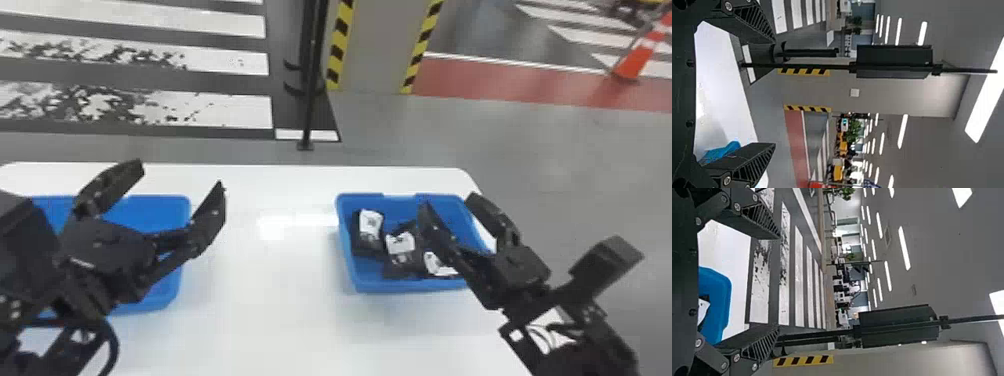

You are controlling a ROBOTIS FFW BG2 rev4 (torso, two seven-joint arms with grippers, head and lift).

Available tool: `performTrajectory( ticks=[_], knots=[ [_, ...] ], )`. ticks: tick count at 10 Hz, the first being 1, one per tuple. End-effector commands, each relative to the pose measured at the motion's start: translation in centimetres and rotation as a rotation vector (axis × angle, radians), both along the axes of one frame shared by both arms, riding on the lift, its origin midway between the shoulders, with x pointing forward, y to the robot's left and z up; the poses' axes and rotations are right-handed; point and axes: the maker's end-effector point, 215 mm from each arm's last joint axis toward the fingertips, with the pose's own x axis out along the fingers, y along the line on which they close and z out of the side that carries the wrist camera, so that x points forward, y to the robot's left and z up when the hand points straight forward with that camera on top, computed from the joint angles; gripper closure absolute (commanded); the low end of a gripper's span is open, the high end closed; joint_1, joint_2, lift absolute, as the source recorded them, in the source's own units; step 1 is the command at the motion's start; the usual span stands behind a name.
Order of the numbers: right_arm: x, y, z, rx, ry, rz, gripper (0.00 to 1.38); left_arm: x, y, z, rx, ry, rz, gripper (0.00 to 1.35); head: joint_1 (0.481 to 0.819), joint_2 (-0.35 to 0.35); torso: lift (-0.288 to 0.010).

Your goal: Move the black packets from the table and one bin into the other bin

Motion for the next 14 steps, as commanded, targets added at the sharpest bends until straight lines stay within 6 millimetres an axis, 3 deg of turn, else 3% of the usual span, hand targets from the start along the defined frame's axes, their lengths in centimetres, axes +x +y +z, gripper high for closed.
performTrajectory(
  ticks=[1,2,4,7,14],
  knots=[
    [-1.8,1.3,0.2,0.009,0.009,0.011,0.21,-1.3,1.9,0.5,-0.031,-0.048,0.082,0.11,0.695,-0.2,-0.11],
    [-3.4,1.7,0.9,0.008,0.018,-0.02,0.22,-2.0,3.7,-0.2,-0.024,-0.086,0.161,0.11,0.695,-0.166,-0.11],
    [-4.4,1.4,-1.2,-0.003,0.08,-0.052,0.22,-2.0,8.0,-4.5,-0.006,-0.081,0.259,0.11,0.695,-0.12,-0.11],
    [-5.4,1.4,-2.6,-0.015,0.15,-0.083,0.21,-2.8,7.7,-4.3,0.018,-0.104,0.259,0.11,0.695,-0.074,-0.11],
    [-5.3,3.8,-2.6,0.013,0.168,-0.046,0.22,-3.1,8.0,-3.6,0.027,-0.119,0.264,0.11,0.695,-0.049,-0.11]
  ],
)
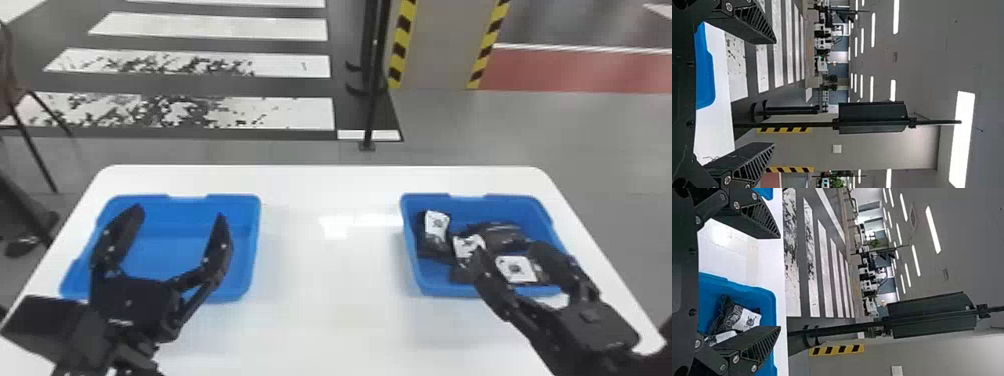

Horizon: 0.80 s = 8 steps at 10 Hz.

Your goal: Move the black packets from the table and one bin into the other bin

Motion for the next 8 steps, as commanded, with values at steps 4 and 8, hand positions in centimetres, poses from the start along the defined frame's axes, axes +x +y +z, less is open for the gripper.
performTrajectory(
  ticks=[4,8],
  knots=[
    [0.01,0.4,0.01,0.006,0.002,0.008,0.22,-0.12,-0.08,0.28,0.006,-0.008,-0.003,0.11,0.695,-0.041,-0.11],
    [0.16,0.98,0.19,0.018,-0.003,0.02,0.22,-0.21,0.18,0.48,0.0,-0.016,0.005,0.11,0.695,-0.029,-0.11]
  ],
)
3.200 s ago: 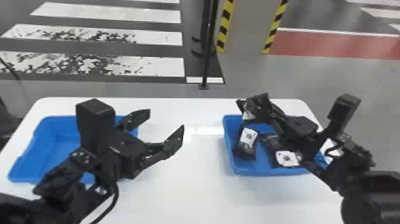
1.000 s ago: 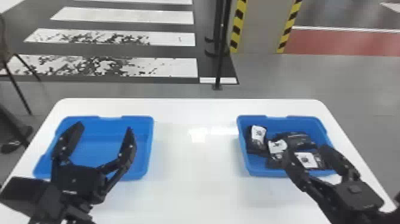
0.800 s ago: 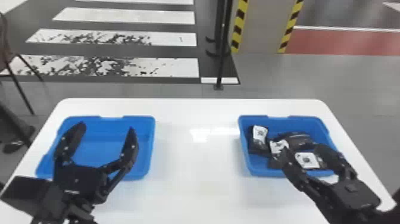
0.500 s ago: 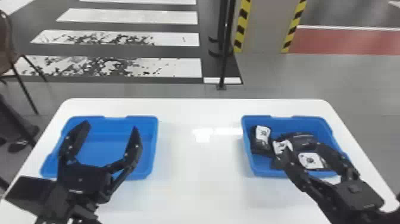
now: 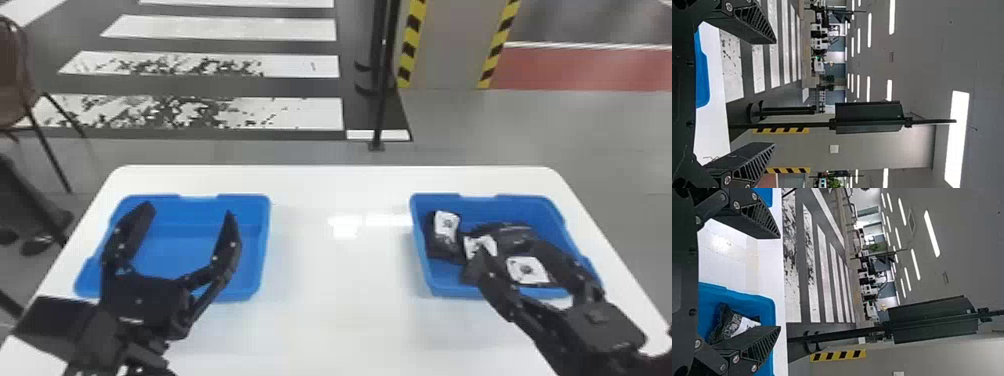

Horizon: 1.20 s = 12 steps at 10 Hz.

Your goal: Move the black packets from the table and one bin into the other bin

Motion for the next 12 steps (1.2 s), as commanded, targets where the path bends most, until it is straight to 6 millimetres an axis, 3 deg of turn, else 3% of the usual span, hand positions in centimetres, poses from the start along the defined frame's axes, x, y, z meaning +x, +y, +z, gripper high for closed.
performTrajectory(
  ticks=[1,12],
  knots=[
    [-0.03,0.0,0.23,0.007,-0.006,-0.001,0.22,-0.08,0.17,-0.07,-0.001,0.001,0.003,0.11,0.695,-0.029,-0.11],
    [-0.38,-0.25,0.92,0.021,-0.018,-0.008,0.25,-0.16,1.06,-0.55,-0.012,0.015,0.033,0.11,0.695,-0.016,-0.11]
  ],
)
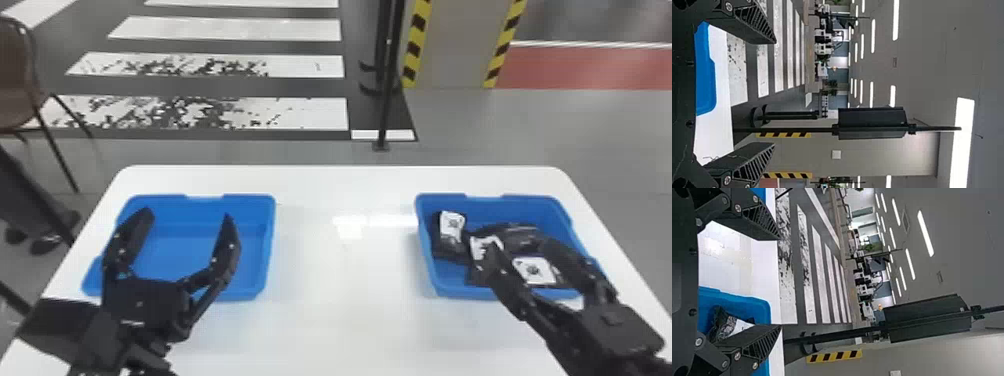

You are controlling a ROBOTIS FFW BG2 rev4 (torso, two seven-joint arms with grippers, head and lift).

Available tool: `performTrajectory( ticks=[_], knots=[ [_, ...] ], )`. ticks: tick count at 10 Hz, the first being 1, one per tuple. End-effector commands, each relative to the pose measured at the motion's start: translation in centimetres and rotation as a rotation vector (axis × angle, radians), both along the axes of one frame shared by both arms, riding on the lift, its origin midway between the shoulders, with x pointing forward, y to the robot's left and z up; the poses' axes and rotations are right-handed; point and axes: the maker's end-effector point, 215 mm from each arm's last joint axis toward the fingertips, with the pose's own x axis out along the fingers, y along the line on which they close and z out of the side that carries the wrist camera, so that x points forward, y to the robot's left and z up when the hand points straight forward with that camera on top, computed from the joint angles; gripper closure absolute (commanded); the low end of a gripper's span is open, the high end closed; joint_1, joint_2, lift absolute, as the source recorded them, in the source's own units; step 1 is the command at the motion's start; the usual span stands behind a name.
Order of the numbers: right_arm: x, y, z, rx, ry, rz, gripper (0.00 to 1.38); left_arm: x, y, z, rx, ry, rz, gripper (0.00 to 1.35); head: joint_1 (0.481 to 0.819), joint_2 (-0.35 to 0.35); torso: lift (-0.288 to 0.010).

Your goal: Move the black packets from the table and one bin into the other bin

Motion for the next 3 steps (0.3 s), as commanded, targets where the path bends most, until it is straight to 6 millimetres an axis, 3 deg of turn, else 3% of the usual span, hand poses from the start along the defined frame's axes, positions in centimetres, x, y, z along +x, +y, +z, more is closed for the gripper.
performTrajectory(
  ticks=[1,3],
  knots=[
    [-0.16,-0.63,0.03,-0.007,0.0,-0.013,0.25,-0.07,0.12,-0.06,0.0,0.001,0.006,0.11,0.695,-0.016,-0.11],
    [-0.44,-1.52,0.15,-0.019,0.0,-0.036,0.25,-0.06,0.55,-1.05,-0.012,0.033,0.017,0.11,0.695,-0.022,-0.11]
  ],
)
